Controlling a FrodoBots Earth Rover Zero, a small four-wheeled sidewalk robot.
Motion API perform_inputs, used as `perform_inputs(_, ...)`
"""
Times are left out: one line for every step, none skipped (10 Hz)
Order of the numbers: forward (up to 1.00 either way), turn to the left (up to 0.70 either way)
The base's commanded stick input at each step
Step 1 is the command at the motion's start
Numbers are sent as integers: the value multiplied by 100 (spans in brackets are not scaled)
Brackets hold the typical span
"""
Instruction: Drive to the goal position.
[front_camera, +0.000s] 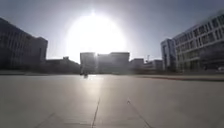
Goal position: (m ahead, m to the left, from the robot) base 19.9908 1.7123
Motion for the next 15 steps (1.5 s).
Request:
perform_inputs(100, 3)
perform_inputs(100, 3)
perform_inputs(100, 3)
perform_inputs(100, 3)
perform_inputs(100, 3)
perform_inputs(100, 3)
perform_inputs(100, 3)
perform_inputs(100, 3)
perform_inputs(100, 3)
perform_inputs(100, 3)
perform_inputs(100, 3)
perform_inputs(100, 3)
perform_inputs(100, 3)
perform_inputs(100, 3)
perform_inputs(100, 3)
